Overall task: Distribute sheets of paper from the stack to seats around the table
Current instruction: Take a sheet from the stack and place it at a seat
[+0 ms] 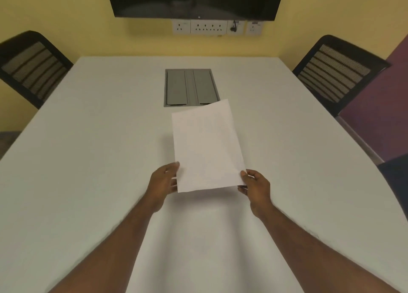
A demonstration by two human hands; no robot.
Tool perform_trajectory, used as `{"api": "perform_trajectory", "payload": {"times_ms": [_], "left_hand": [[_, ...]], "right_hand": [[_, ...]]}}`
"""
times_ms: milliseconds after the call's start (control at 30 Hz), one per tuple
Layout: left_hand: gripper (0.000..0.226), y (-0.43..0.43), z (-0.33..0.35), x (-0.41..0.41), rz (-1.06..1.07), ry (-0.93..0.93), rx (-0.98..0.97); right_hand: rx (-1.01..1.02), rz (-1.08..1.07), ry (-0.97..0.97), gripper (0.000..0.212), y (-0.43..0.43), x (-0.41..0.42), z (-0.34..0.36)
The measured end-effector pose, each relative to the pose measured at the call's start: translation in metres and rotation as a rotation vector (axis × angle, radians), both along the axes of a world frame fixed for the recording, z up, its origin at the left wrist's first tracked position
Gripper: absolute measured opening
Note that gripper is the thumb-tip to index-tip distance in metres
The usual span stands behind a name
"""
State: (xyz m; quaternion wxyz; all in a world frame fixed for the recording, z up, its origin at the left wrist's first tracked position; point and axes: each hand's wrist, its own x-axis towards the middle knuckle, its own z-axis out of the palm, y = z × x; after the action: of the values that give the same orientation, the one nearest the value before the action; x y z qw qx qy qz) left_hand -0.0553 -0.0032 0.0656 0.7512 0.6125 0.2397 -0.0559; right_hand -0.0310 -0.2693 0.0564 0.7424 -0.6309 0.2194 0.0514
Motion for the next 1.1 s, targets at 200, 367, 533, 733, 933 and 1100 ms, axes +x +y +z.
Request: {"api": "perform_trajectory", "payload": {"times_ms": [200, 367, 533, 733, 933, 1100], "left_hand": [[0.04, 0.004, 0.029, -0.069, 0.051, -0.074, 0.132], [0.054, 0.023, 0.059, -0.117, 0.005, -0.086, 0.143], [0.039, 0.047, 0.079, -0.159, -0.054, -0.084, 0.164], [0.034, 0.092, 0.1, -0.186, -0.12, -0.103, 0.279], [0.028, 0.12, 0.115, -0.194, -0.165, -0.043, 0.314], [0.028, 0.145, 0.111, -0.192, -0.175, -0.009, 0.333]], "right_hand": [[-0.003, 0.063, -0.034, 0.015, 0.006, -0.054, 0.033], [0.041, 0.096, -0.06, 0.007, 0.029, -0.104, 0.057], [0.06, 0.124, -0.05, 0.015, 0.055, -0.152, 0.071], [0.053, 0.232, 0.058, 0.028, 0.07, -0.181, 0.083], [0.082, 0.228, 0.039, 0.036, 0.07, -0.158, 0.108], [0.062, 0.234, 0.028, 0.042, 0.071, -0.116, 0.114]]}}
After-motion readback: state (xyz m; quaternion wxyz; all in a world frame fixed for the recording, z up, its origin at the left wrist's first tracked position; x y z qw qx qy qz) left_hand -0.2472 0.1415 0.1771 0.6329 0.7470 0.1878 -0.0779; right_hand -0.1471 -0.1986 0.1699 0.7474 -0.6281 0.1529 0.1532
